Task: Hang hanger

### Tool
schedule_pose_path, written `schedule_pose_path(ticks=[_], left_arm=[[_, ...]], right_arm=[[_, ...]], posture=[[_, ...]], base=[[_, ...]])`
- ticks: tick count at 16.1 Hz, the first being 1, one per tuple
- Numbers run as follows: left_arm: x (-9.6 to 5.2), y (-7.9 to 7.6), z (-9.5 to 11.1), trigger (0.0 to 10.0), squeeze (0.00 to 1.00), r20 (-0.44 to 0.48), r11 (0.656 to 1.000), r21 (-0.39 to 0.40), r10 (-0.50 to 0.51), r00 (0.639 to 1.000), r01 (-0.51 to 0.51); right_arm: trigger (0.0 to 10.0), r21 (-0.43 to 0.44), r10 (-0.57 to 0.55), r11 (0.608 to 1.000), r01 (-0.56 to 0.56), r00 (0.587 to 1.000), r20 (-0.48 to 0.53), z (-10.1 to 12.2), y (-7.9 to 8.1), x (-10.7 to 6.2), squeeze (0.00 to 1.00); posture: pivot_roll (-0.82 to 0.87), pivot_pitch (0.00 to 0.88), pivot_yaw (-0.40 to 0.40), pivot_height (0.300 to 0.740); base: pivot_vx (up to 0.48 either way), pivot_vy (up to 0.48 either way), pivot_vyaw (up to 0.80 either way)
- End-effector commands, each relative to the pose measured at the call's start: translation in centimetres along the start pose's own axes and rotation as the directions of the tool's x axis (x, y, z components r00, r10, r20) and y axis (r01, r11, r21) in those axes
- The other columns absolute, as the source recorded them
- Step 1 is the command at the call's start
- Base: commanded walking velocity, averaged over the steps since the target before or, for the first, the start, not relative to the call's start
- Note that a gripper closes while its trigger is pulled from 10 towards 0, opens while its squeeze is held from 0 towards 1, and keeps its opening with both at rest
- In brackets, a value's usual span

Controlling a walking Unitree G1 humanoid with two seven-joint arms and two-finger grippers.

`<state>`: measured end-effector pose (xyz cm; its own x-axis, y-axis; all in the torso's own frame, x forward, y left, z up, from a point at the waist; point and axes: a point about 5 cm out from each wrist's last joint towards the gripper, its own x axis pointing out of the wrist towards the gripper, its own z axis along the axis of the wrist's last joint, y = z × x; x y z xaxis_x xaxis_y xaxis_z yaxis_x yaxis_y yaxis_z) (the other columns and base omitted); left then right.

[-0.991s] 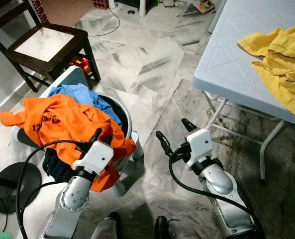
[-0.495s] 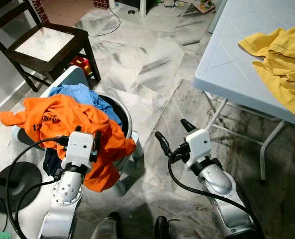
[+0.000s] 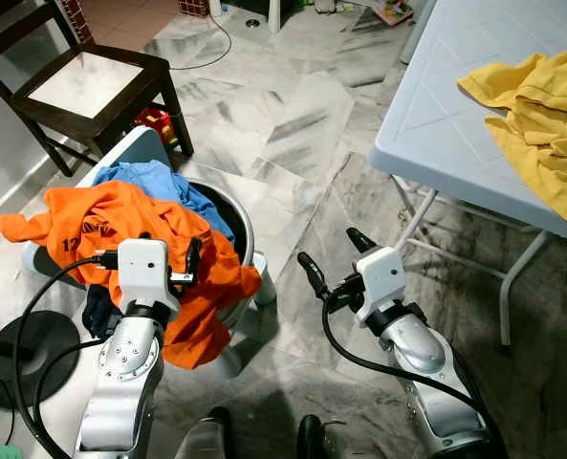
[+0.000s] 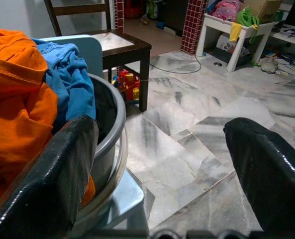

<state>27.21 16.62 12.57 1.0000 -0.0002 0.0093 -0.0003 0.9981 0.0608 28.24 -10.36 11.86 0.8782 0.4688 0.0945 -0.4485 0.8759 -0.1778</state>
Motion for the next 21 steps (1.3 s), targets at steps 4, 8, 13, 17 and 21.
schedule_pose_path(ticks=[4, 8, 13, 17, 21], left_arm=[[-0.5, -0.5, -1.0, 10.0, 0.00, -0.072, 0.998, -0.062, -0.027, 0.997, 0.023], [-0.2, -1.1, -2.5, 0.0, 0.00, -0.157, 0.991, -0.130, -0.044, 0.987, 0.023], [0.5, -0.8, -2.9, 0.5, 0.00, -0.170, 0.989, -0.145, -0.034, 0.985, 0.009], [0.8, -0.6, -3.3, 0.0, 0.00, -0.193, 0.987, -0.162, -0.020, 0.981, -0.012], [1.1, -0.7, -3.0, 0.0, 0.00, -0.172, 0.996, -0.087, -0.014, 0.985, -0.001]], right_arm=[[10.0, 0.009, 0.016, 1.000, -0.016, 1.000, -0.014, -0.3, 0.5, -0.1, 0.00], [10.0, 0.006, 0.018, 1.000, -0.018, 1.000, -0.014, -0.3, 0.4, 0.0, 0.00], [10.0, 0.005, 0.015, 1.000, -0.014, 1.000, -0.016, -0.3, 0.4, -0.1, 0.00], [10.0, 0.006, 0.013, 1.000, -0.013, 1.000, -0.016, -0.4, 0.5, -0.1, 0.00], [10.0, 0.009, 0.014, 1.000, -0.013, 1.000, -0.015, -0.4, 0.6, 0.0, 0.00]], posture=[[0.07, 0.265, -0.055, 0.740], [0.07, 0.265, -0.058, 0.740], [0.06, 0.266, -0.057, 0.740], [0.06, 0.265, -0.055, 0.740], [0.07, 0.265, -0.052, 0.740]], base=[[0.000, 0.000, 0.00], [0.000, 0.000, 0.00], [0.000, 0.000, 0.00], [0.000, 0.000, 0.00], [0.000, 0.000, 0.00]])
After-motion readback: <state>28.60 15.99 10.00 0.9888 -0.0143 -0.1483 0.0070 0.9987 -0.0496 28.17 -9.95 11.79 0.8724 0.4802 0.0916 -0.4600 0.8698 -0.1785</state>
